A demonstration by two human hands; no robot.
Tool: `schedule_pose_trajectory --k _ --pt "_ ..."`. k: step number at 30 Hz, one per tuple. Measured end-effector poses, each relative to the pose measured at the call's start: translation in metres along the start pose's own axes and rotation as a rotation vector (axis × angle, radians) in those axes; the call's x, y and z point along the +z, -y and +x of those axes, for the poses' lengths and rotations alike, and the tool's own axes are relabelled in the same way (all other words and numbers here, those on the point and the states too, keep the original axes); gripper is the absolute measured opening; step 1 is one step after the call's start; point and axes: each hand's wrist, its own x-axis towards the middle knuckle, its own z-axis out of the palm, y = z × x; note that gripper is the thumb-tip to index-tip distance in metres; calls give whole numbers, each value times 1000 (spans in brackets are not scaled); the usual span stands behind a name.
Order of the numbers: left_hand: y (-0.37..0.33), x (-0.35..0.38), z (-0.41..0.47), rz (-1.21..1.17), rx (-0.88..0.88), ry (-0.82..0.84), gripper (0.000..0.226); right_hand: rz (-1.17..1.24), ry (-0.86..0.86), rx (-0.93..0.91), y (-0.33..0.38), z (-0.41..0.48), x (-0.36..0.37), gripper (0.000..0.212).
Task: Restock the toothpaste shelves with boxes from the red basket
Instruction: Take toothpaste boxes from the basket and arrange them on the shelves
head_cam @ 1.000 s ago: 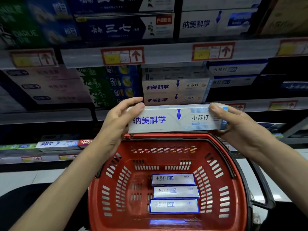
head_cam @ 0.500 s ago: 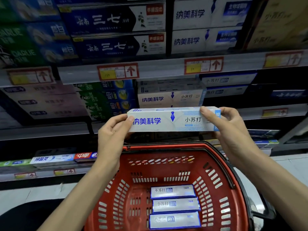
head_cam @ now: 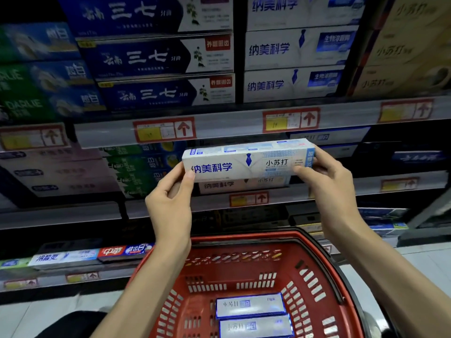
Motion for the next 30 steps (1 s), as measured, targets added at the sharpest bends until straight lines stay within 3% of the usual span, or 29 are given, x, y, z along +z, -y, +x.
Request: schedule_pose_trajectory --k 7,18,27,30 --pt "3 18 7 107 42 41 48 -63 -22 10 0 18 2 51" --pt "3 26 17 209 105 44 59 -63 -4 3 1 32 8 39" --pt "9 35 25 267 38 51 72 -62 -3 -12 -7 45 18 51" --pt "10 41 21 293 6 75 72 -46 -1 13 -12 48 18 44"
